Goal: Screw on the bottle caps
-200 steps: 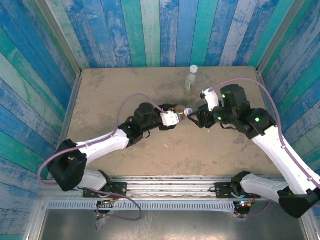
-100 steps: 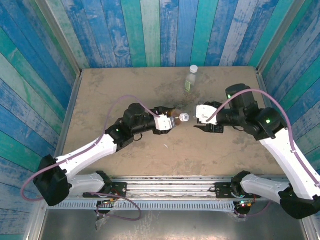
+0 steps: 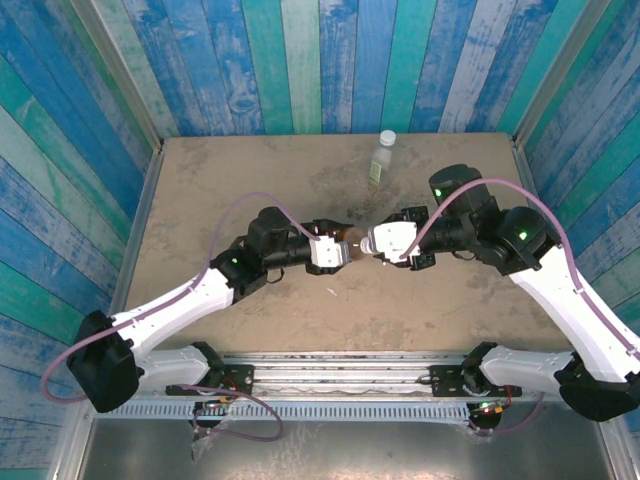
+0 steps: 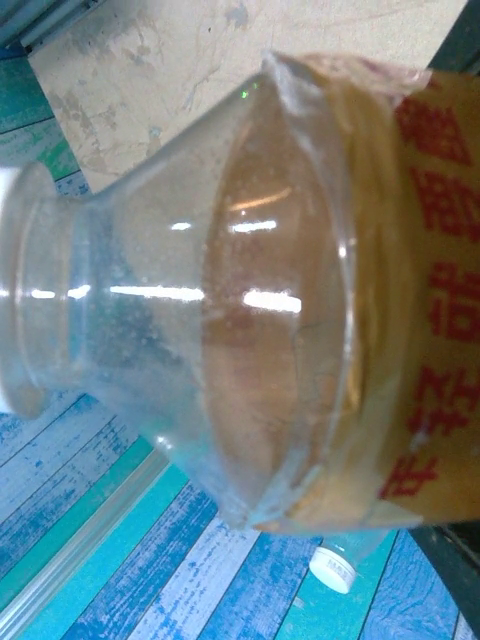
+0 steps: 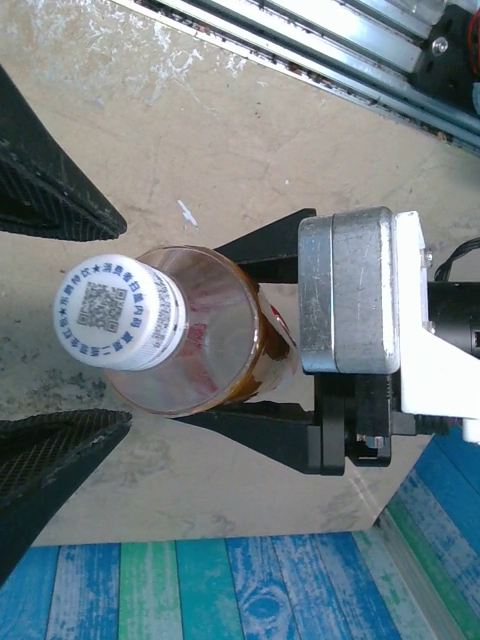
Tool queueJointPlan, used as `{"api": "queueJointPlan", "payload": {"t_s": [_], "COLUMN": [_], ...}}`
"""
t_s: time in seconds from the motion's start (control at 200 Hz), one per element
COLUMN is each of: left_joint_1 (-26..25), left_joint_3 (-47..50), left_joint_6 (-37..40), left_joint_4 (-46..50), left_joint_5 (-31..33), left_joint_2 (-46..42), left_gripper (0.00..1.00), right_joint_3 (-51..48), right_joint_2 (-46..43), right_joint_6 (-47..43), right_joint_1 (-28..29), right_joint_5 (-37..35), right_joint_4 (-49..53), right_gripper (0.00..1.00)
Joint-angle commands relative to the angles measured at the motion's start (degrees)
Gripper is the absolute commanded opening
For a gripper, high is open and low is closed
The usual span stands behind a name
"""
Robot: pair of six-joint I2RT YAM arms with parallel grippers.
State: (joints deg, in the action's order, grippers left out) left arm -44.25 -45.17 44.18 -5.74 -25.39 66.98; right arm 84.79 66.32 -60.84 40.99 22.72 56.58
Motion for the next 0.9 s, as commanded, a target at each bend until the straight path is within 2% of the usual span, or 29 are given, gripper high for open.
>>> {"api": "queueJointPlan", "payload": {"t_s": [0.0,0.14,0.226,0.356,0.471,0.566,0.652,0.737,0.797,0.897], "left_joint_1": [0.04,0.1,0.08,0.04,0.04,0.04,-0.04,-0.24,-0.55,-0.91], "left_joint_3": [-1.77,-2.02,-1.86,-2.12,-3.12,-3.36,-2.65,-2.27,-1.81,-0.85], "left_joint_6": [0.59,0.47,0.69,1.06,0.77,1.26,2.34,2.86,3.83,6.34], "left_joint_4": [0.21,0.14,0.17,0.15,0.81,0.39,-1.01,-1.87,-2.05,-2.22], "left_joint_5": [-1.23,-1.46,-1.44,-0.16,6.11,12.84,17.04,20.48,22.39,23.35], "left_joint_2": [-1.25,-0.97,-0.8,-0.32,0.64,0.97,0.89,0.65,0.53,0.59], "left_gripper": [0.6,0.6,0.6,0.6,0.58,0.57,0.56,0.57,0.57,0.58], "right_joint_3": [1.16,0.9,1.16,1.27,0.58,-1.43,-5.4,-8.99,-11.28,-13.69], "right_joint_2": [1.23,2.05,2.14,2.25,2.44,2.01,0.68,-1.08,-2.26,-3.54], "right_joint_6": [-0.95,-0.96,-0.42,0.79,5.05,16.62,34.65,51.46,63.52,76.88], "right_joint_1": [0.49,0.49,0.51,0.58,0.58,0.5,0.53,0.57,0.48,0.54], "right_joint_5": [-0.67,-2.53,-1.95,-1.22,-1.3,-0.11,-0.72,-3.93,-8.86,-13.34], "right_joint_4": [1.17,1.6,1.74,1.63,0.97,-3.64,-12.79,-19.85,-23.76,-25.34], "right_gripper": [0.46,0.41,0.29,0.26,0.25,0.15,0.06,0.05,0.03,0.01]}}
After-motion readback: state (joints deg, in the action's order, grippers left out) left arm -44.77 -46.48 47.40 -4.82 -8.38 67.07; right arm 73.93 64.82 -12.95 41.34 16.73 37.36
